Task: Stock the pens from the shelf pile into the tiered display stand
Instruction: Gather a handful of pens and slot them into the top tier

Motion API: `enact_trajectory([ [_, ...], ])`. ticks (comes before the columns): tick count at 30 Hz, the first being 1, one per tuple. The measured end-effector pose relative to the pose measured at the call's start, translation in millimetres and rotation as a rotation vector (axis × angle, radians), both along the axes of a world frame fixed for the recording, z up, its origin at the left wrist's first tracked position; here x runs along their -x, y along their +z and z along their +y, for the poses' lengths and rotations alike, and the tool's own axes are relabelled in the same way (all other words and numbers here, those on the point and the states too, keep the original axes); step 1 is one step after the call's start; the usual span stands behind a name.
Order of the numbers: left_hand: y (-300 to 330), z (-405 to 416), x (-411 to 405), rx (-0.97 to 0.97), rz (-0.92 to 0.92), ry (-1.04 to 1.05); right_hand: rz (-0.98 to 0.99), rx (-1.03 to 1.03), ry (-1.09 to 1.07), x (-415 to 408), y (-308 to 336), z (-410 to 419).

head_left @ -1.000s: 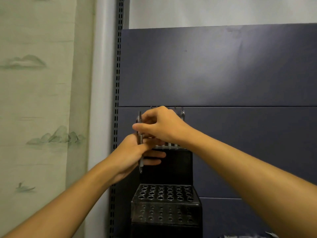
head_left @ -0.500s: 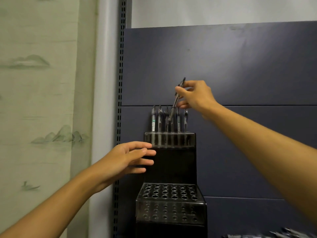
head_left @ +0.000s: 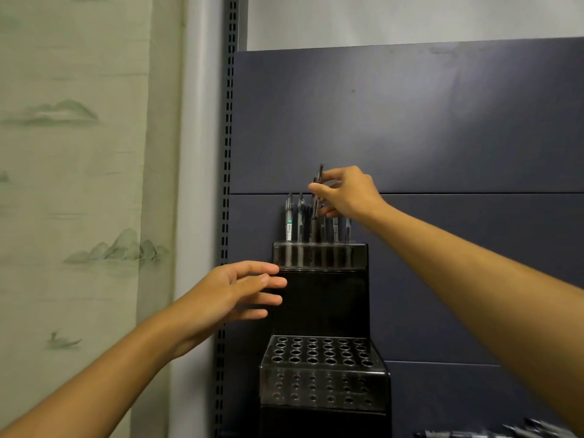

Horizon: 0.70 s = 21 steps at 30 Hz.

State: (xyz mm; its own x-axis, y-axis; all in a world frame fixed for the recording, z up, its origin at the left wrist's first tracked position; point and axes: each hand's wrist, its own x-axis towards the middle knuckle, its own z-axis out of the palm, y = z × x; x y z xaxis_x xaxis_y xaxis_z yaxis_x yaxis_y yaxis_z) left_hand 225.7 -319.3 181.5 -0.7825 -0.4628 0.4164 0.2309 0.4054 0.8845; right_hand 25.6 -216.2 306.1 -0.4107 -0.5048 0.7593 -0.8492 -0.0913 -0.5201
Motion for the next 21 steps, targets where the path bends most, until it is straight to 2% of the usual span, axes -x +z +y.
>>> enact_trajectory([
  [5, -3.6, -2.1, -0.8, 0.004, 0.0, 0.0, -0.023, -0.057, -0.027, 1.5, -5.9, -9.0],
  [8, -4.4, -3.8, -1.0, 0.006, 0.007, -0.005, 0.041, -0.109, -0.103, 0.8, -9.4, -13.7],
  [15, -7.8, -0.9, 4.9, -0.069, 0.032, -0.054, 0.098, -0.103, -0.174, 5.8, -16.6, -13.9],
  [21, -9.3, 4.9, 3.0, -0.031, 0.034, -0.078, 0.094, -0.113, -0.214, 4.1, -13.5, -13.8],
])
